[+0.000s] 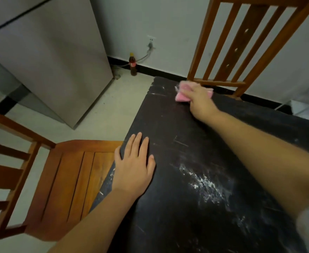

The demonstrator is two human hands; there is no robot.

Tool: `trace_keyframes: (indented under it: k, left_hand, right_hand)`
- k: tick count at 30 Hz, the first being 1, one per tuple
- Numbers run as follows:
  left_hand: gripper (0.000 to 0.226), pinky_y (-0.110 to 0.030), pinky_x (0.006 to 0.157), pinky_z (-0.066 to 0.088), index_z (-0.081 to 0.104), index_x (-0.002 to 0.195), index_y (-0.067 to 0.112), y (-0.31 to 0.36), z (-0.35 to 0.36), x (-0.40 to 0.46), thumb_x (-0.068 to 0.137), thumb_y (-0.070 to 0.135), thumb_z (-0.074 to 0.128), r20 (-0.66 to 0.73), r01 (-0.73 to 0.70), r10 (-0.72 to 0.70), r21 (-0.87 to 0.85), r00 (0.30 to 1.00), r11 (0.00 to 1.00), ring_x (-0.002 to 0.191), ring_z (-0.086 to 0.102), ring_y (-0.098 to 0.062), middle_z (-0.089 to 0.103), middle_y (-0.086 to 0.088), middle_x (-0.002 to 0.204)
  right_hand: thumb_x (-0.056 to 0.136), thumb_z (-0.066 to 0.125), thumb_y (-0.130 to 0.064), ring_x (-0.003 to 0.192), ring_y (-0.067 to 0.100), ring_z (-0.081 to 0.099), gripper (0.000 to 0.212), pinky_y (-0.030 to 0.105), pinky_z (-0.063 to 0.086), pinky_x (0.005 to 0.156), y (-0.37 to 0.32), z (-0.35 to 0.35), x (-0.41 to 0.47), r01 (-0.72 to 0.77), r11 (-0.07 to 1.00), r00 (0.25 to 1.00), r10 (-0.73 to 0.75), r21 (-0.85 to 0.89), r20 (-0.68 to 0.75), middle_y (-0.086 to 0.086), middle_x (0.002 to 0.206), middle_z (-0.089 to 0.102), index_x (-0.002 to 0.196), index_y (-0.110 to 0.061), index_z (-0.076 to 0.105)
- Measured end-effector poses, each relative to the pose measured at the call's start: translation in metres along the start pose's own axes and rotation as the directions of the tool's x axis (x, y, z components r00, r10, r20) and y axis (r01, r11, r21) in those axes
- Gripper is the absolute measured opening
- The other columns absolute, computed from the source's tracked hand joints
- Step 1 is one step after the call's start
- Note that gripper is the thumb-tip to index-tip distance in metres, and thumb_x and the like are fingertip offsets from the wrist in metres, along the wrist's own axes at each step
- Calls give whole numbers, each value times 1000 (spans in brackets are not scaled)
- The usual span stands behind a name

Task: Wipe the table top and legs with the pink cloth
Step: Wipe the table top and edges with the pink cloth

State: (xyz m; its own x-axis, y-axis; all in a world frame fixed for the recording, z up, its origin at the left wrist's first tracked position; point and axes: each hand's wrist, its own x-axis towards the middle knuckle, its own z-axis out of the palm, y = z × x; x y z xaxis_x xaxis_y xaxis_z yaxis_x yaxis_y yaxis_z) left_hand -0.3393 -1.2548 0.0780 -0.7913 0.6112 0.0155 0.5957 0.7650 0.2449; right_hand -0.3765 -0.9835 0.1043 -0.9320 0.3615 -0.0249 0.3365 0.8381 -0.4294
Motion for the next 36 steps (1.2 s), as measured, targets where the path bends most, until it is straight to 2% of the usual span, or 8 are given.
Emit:
trace_keyframes:
  k: [3, 7, 14, 18, 22, 26, 31, 36]
  left_hand:
    - [59, -49, 107, 24, 29, 142, 15, -2, 0, -1, 91, 43, 18, 3, 27, -27, -11, 1000, 1000, 139, 24, -22, 27, -9, 151]
    - [57, -51, 102, 32, 41, 136, 11, -1, 2, 0, 91, 41, 22, 37, 29, -30, 36, 999, 999, 136, 31, -24, 36, -12, 146]
    - [63, -49, 108, 22, 32, 142, 13, -1, 3, 1, 92, 45, 13, 13, 39, -39, -17, 999, 999, 140, 20, -20, 28, -8, 151]
    - [65, -37, 110, 14, 23, 144, 11, -4, -2, 1, 90, 46, 13, -35, 50, -57, -175, 998, 983, 141, 19, -19, 24, -8, 152]
    - [61, -24, 107, 20, 28, 143, 10, -11, -19, -10, 91, 42, 23, -2, 238, -315, -649, 949, 723, 135, 31, -17, 35, -7, 147]
    - [51, -28, 99, 31, 53, 126, 19, -29, -38, -34, 99, 44, 18, 308, 541, -516, -741, 800, 397, 115, 47, -16, 54, -2, 127]
    - [60, 2, 58, 36, 60, 110, 16, -37, -55, -48, 99, 44, 8, 477, 569, -425, -813, 770, 119, 70, 57, 10, 61, 15, 86]
    - [68, -22, 83, 36, 52, 125, 10, -47, -56, -49, 96, 52, 7, 526, 594, -419, -803, 740, 42, 93, 54, -8, 61, 0, 112]
  right_hand:
    - [93, 40, -2, 143, 25, 15, 53, 45, 9, 119, -22, 26, -74, 340, 940, 934, -342, 34, 103, 7, 154, 21, 141, -23, 37]
    - [90, 40, -3, 142, 8, 10, 59, 28, 9, 118, -31, 6, -133, 438, 881, 812, -473, 179, 341, -15, 151, 13, 138, -36, 31]
    - [90, 36, 7, 136, 28, 30, 55, 35, 18, 116, -26, -3, 54, -31, 994, 999, 31, 106, -3, 10, 148, 35, 139, -18, 42]
    - [86, 41, 9, 138, 32, 25, 55, 43, 12, 117, -61, 41, 22, 184, 982, 983, -184, 45, 5, 16, 147, 34, 135, -13, 47]
    - [93, 30, -8, 141, 25, 13, 46, 44, 4, 118, -74, 62, -97, 433, 883, 870, -462, 179, 175, 14, 152, 25, 136, -16, 45]
    - [87, 36, 6, 139, 13, 24, 53, 32, 16, 118, -92, 32, -161, 500, 783, 690, -618, 369, 376, 2, 149, 33, 132, -17, 52]
    - [86, 33, 12, 137, 22, 32, 58, 25, 19, 112, -108, 14, -63, 162, 955, 968, -202, 249, 147, 7, 147, 38, 134, -16, 49]
    - [86, 50, -6, 137, 34, 28, 55, 48, 26, 107, -125, 126, -112, 368, 929, 899, -364, 31, 244, 10, 146, 33, 137, -27, 43]
